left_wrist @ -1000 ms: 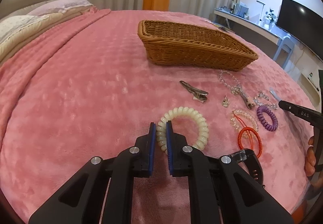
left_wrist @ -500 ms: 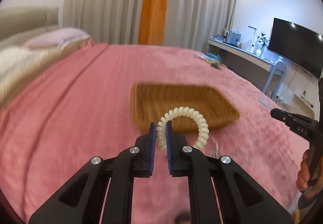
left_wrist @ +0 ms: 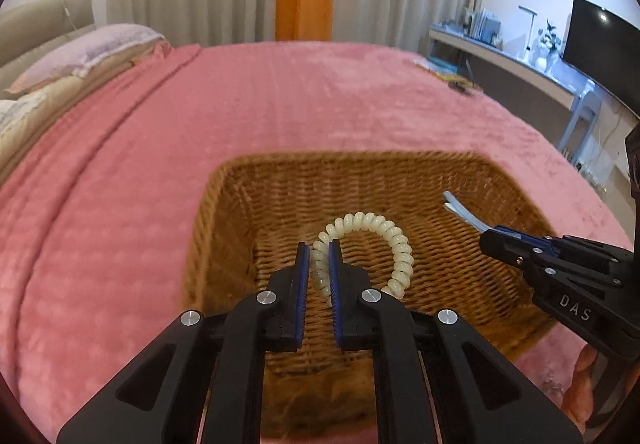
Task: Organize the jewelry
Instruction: 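Carry both items over the wicker basket and open both tools to drop them, then move the left tool to the black watch while the right tool approaches the purple coil hair tie, then close the left tool on the black watch while the right tool closes on the purple coil, then lift and carry the watch and purple coil over the wicker basket with both tools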
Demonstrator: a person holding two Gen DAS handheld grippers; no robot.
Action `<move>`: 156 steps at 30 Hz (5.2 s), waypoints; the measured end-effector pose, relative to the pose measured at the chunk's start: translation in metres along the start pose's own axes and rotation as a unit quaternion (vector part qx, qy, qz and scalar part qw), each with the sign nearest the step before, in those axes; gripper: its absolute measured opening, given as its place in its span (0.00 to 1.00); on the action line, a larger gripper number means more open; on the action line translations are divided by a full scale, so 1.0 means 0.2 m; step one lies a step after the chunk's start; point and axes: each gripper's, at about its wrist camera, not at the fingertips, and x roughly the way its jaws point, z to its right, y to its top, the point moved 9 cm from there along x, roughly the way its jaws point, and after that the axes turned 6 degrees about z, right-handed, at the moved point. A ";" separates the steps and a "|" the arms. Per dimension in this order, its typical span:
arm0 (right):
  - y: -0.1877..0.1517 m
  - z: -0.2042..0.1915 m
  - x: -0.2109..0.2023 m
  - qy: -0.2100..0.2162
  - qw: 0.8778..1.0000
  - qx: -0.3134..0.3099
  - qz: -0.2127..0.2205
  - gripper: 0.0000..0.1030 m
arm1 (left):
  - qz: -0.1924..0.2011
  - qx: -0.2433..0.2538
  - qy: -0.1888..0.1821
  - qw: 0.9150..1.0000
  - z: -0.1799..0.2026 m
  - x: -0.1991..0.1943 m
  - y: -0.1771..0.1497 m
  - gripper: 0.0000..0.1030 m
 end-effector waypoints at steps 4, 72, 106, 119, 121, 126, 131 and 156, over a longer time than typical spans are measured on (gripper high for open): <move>-0.04 0.01 0.04 -0.003 1.000 -0.008 -0.015 0.11 | -0.019 0.007 -0.003 1.000 0.01 0.06 -0.05 0.09; -0.85 -0.06 -0.65 0.032 0.997 0.062 -0.012 0.10 | 0.002 -0.136 -0.101 0.986 0.03 -0.90 -0.98 0.11; -0.87 -0.14 -0.67 -0.024 1.000 -0.012 0.004 0.10 | 0.012 -0.097 -0.029 0.995 0.02 -0.94 -1.04 0.07; -0.81 -0.25 -0.79 -0.052 0.993 -0.078 0.076 0.10 | 0.067 -0.115 -0.034 0.991 0.00 -1.07 -0.95 0.00; -0.82 -0.24 -0.78 -0.052 0.993 -0.077 0.066 0.10 | 0.055 -0.112 -0.037 0.991 -0.01 -1.05 -0.96 0.00; -0.83 -0.23 -0.78 -0.045 0.995 -0.070 0.064 0.10 | 0.028 -0.121 -0.066 0.990 -0.03 -1.06 -0.99 0.05; -0.84 -0.23 -0.77 -0.040 0.995 -0.063 0.063 0.10 | -0.015 -0.110 -0.067 0.992 -0.02 -1.04 -1.05 0.30; -0.16 -0.25 -0.91 -0.030 0.990 -0.058 0.125 0.10 | 0.061 -0.069 -0.014 0.996 -0.01 -0.90 -0.27 0.07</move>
